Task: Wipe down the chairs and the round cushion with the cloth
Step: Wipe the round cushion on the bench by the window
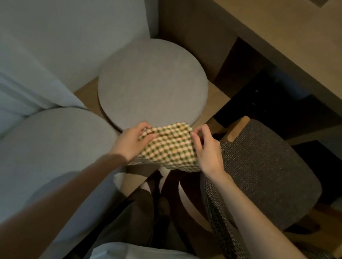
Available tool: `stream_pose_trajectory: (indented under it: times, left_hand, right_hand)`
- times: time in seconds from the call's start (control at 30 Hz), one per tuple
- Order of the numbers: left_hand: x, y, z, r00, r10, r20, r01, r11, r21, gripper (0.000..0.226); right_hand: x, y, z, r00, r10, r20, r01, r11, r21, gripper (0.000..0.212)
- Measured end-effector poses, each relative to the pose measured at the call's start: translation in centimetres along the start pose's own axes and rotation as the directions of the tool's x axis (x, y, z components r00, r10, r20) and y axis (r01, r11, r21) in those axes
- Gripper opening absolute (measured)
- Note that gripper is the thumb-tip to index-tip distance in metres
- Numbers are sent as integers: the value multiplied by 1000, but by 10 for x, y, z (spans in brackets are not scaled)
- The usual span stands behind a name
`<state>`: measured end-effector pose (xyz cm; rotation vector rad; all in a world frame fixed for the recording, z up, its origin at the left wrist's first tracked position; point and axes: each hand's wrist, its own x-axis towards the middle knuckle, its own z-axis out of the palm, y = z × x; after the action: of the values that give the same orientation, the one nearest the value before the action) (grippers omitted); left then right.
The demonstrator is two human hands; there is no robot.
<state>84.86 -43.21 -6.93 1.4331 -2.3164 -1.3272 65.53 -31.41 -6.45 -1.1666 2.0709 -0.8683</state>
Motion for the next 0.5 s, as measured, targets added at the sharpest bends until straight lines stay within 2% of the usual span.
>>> stream_pose_trajectory:
  times: [0.3, 0.5]
  left_hand:
    - [142, -68, -11, 999, -2, -42, 1, 999, -41, 12]
    - [228, -113, -1, 998, -14, -61, 12, 999, -44, 15]
  right_hand:
    - [123, 14, 63, 980, 192, -54, -192, 981, 7, 8]
    - [211, 36, 105, 962, 229, -146, -237, 971, -42, 9]
